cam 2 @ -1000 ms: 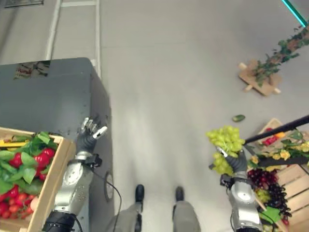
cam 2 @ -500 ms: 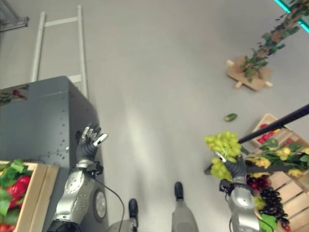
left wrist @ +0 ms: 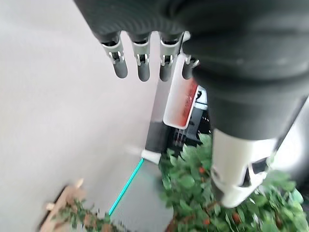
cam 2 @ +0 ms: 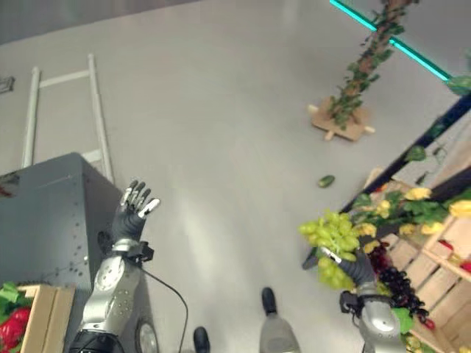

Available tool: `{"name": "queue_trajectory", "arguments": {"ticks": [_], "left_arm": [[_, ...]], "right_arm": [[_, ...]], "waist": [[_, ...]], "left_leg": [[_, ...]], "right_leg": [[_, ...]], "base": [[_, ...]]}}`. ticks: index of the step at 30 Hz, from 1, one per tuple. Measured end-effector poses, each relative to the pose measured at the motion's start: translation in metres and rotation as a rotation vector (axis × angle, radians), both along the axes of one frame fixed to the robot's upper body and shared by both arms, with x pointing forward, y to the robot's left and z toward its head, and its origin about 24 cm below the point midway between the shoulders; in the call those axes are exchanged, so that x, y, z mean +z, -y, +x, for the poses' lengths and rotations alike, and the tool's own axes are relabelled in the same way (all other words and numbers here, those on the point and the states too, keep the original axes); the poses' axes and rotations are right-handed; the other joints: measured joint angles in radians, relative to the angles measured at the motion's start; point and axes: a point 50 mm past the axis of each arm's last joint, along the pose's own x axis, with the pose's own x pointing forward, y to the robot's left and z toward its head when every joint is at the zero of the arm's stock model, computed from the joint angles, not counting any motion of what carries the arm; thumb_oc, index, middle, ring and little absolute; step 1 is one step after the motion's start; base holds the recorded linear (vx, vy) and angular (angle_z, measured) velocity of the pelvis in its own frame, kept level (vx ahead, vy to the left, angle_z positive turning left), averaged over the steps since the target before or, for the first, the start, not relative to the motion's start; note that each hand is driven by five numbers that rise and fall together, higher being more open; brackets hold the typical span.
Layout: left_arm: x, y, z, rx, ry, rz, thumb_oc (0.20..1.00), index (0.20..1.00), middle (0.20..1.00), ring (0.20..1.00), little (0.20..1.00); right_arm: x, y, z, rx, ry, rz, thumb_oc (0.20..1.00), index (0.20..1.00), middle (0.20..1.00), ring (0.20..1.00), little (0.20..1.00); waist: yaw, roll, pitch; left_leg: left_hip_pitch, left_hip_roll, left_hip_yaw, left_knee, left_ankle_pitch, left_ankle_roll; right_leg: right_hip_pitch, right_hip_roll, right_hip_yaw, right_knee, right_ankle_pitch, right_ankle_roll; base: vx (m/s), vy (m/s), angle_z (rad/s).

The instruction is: Pick up the fruits from the basket on one side to the basket on the other side

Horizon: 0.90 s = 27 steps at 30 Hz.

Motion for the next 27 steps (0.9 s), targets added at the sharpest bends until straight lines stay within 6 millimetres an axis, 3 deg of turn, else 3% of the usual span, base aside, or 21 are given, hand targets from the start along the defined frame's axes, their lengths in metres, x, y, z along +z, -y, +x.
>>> {"name": "queue_trajectory", "arguments": {"ticks": [5,7,8,9,10,11,13,14,15,16,18,19,21,24,27], "left_arm": [[0.002,0.002,0.003,-0.012,0.008,0.032,1.0,1.0,1.0,1.0,1.0],[0.002,0.001,0.003,-0.014,0.002,0.043,1.0,1.0,1.0,1.0,1.0],[0.001,0.004,0.003,-0.024,0.0,0.043,1.0,1.0,1.0,1.0,1.0],[0.002,0.005,0.004,-0.028,0.003,0.046,1.0,1.0,1.0,1.0,1.0],[0.003,0.007,0.005,-0.031,0.008,0.039,1.0,1.0,1.0,1.0,1.0],[0.003,0.008,0.006,-0.037,0.008,0.047,1.0,1.0,1.0,1.0,1.0],[0.004,0.003,0.008,-0.034,0.006,0.067,1.0,1.0,1.0,1.0,1.0],[0.01,0.002,0.012,-0.025,0.029,0.066,1.0,1.0,1.0,1.0,1.0],[0.012,0.003,0.013,-0.02,0.038,0.055,1.0,1.0,1.0,1.0,1.0],[0.012,0.003,0.015,-0.01,0.036,0.042,1.0,1.0,1.0,1.0,1.0],[0.013,0.008,0.017,-0.017,0.041,0.024,1.0,1.0,1.0,1.0,1.0],[0.013,0.002,0.015,-0.004,0.038,0.041,1.0,1.0,1.0,1.0,1.0],[0.015,-0.005,0.015,0.004,0.038,0.071,1.0,1.0,1.0,1.0,1.0],[0.008,-0.003,0.01,0.014,0.016,0.054,1.0,1.0,1.0,1.0,1.0],[0.005,-0.001,0.007,0.011,0.003,0.045,1.0,1.0,1.0,1.0,1.0]], "right_arm": [[0.004,-0.002,0.002,0.018,0.015,-0.008,0.2,0.2,0.2,0.2,0.2],[0.006,-0.007,0.008,0.044,0.025,-0.005,0.2,0.2,0.2,0.2,0.2],[0.005,-0.01,0.009,0.051,0.027,0.001,0.2,0.2,0.2,0.2,0.2],[0.005,-0.011,0.011,0.056,0.03,0.005,0.2,0.2,0.2,0.2,0.2],[0.004,-0.016,0.012,0.076,0.026,0.011,0.2,0.2,0.2,0.2,0.2],[0.004,-0.019,0.011,0.099,0.022,0.012,0.2,0.2,0.2,0.2,0.2],[0.007,-0.021,0.016,0.107,0.042,0.017,0.2,0.2,0.2,0.2,0.2],[0.019,-0.022,0.031,0.125,0.1,0.001,0.2,0.2,0.2,0.2,0.2],[0.025,-0.021,0.039,0.128,0.128,-0.007,0.2,0.2,0.2,0.2,0.2],[0.034,-0.024,0.051,0.141,0.169,-0.01,0.2,0.2,0.2,0.2,0.2],[0.033,-0.023,0.043,0.139,0.159,-0.017,0.2,0.2,0.2,0.2,0.2],[0.028,-0.025,0.037,0.139,0.14,-0.009,0.2,0.2,0.2,0.2,0.2],[0.029,-0.028,0.039,0.136,0.152,-0.004,0.2,0.2,0.2,0.2,0.2],[0.029,-0.03,0.039,0.15,0.147,-0.009,0.2,0.2,0.2,0.2,0.2],[0.025,-0.022,0.031,0.138,0.114,-0.036,0.2,0.2,0.2,0.2,0.2]], "waist": [[-0.019,-0.026,-0.003],[-0.005,-0.047,0.002],[0.012,-0.037,0.007],[0.028,-0.026,0.014],[0.059,-0.009,0.023],[0.074,-0.021,0.019],[0.099,-0.044,0.016],[0.116,-0.047,0.025],[0.131,-0.03,0.029],[0.164,0.004,0.052],[0.168,-0.004,0.051],[0.182,-0.037,0.04],[0.196,-0.059,0.027],[0.192,-0.044,0.025],[0.19,-0.04,0.023]], "left_leg": [[-0.008,-0.031,0.018,0.002,0.001,0.021],[-0.033,-0.029,0.05,0.026,0.006,0.03],[-0.053,-0.008,0.055,0.041,0.003,0.031],[-0.068,0.013,0.064,0.05,0.004,0.031],[-0.071,0.064,0.078,0.067,0.001,0.025],[-0.068,0.075,0.077,0.084,-0.004,0.014],[-0.096,0.064,0.094,0.143,-0.027,0.009],[-0.175,0.004,0.098,0.174,-0.056,0.073],[-0.188,-0.017,0.066,0.16,-0.033,0.099],[-0.188,0.011,0.072,0.147,0.0,0.089],[-0.19,0.023,0.074,0.174,0.001,0.084],[-0.195,0.021,0.075,0.196,0.0,0.083],[-0.208,0.019,0.079,0.204,-0.004,0.073],[-0.217,0.043,0.073,0.217,0.012,0.051],[-0.242,0.077,0.043,0.247,0.022,0.036]], "right_leg": [[-0.02,-0.022,0.016,0.001,0.009,0.02],[-0.053,-0.055,-0.053,0.006,-0.011,0.031],[-0.067,-0.052,-0.107,0.026,-0.07,0.062],[-0.09,-0.043,-0.132,0.107,-0.091,0.055],[-0.152,-0.026,-0.184,0.396,-0.178,0.02],[-0.13,-0.027,-0.216,0.484,-0.233,0.009],[-0.074,-0.007,-0.208,0.389,-0.24,-0.002],[-0.053,-0.005,-0.163,0.263,-0.22,-0.004],[-0.047,0.008,-0.143,0.202,-0.179,-0.001],[-0.087,0.012,-0.142,0.388,-0.288,-0.007],[-0.012,0.018,-0.147,0.496,-0.369,0.034],[0.101,0.011,-0.145,0.375,-0.369,0.034],[0.197,0.02,-0.148,0.16,-0.352,0.005],[0.239,0.05,-0.142,0.048,-0.3,-0.068],[0.228,0.091,-0.14,0.041,-0.284,-0.093]], "base": [[-0.22,0.063,-0.1],[-0.25,0.055,-0.24],[-0.18,0.045,-0.25],[-0.23,0.058,-0.25],[-0.17,0.009,-0.11],[-0.17,0.012,-0.1],[-0.1,-0.039,-0.16],[-0.09,-0.09,-0.47],[-0.15,-0.124,-0.94],[-0.12,-0.09,-0.59],[-0.12,-0.085,-0.11],[-0.16,-0.114,-0.12],[-0.19,-0.126,-0.28],[-0.2,-0.102,-0.22],[-0.24,-0.109,-0.12]]}}
